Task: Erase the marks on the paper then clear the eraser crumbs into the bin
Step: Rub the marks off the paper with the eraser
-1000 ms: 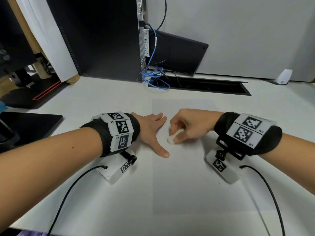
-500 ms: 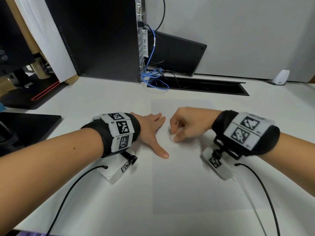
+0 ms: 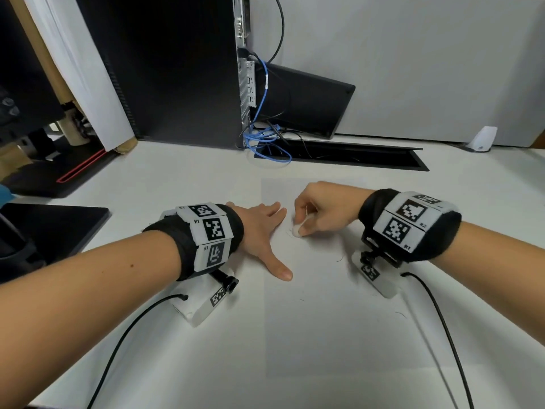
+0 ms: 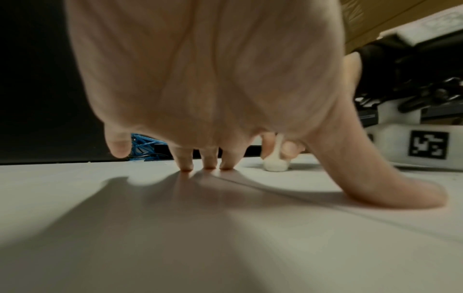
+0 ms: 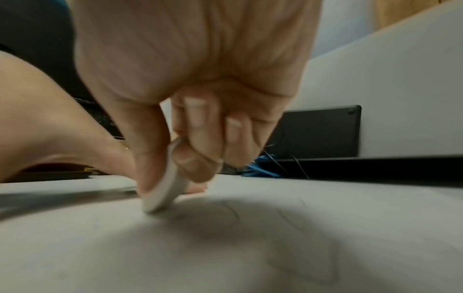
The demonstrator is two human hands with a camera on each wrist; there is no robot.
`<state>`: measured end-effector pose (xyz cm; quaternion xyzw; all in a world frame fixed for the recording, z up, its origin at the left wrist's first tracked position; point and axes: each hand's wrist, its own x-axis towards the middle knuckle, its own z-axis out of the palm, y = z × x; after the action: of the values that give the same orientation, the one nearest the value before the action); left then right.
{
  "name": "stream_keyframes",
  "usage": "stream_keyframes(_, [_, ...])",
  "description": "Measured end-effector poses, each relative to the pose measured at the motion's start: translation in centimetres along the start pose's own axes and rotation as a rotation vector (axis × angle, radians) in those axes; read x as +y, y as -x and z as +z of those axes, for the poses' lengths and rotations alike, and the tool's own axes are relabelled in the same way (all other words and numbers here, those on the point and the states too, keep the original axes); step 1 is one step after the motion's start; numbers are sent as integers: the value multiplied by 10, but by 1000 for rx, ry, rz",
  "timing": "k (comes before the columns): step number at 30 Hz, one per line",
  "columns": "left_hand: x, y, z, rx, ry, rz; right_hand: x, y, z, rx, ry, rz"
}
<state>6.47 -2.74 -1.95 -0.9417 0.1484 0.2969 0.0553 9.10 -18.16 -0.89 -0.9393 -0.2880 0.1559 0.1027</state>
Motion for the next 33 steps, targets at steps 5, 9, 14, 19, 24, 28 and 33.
stream_keyframes(5, [-4,-4,2,41,17,29,-2,9,-1,-112,-100,-99])
stream_keyframes(9, [-12,-2,-7,188,236,130,15,9,-19,157,-264,-9])
stream_keyframes(14, [-22,6,-26,430,666,227,15,10,-20,145,-736,-32])
stream_keyframes(19, [-25,4,-17,511,1112,211,9,10,-14,88,-822,-41])
stream_keyframes(24, [-15,3,-8,504,1344,216,2,7,-6,7,-743,-49])
stream_keyframes(28, [-19,-3,-15,554,1118,83,7,4,-9,25,-179,-18])
stream_keyframes(33, [-20,-12,-12,479,806,-9,16,-4,1,-280,97,59])
